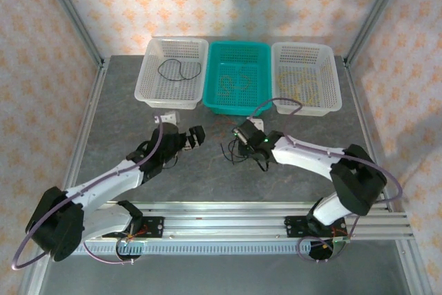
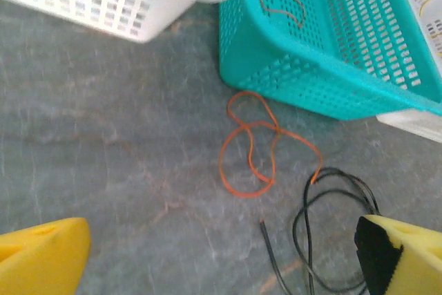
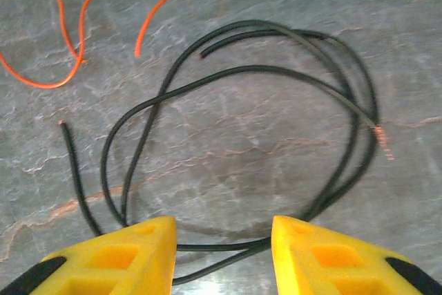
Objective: Untangle the cables
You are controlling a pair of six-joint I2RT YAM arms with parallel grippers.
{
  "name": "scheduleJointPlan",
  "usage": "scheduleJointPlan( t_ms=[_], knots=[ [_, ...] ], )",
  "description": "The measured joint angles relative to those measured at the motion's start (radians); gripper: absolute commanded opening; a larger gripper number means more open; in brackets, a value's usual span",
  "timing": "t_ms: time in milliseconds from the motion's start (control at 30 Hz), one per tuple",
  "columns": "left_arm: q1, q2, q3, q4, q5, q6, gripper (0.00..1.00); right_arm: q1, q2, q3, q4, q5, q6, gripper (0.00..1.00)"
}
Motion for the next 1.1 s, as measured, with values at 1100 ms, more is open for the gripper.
scheduleJointPlan(
  t_ms=[1100],
  knots=[
    [-0.027, -0.142, -0.143, 0.094, -0.027, -0.122, 0.99, 0.031, 0.299, 0.198, 0.033, -0.008, 0.035, 0.29]
  ],
)
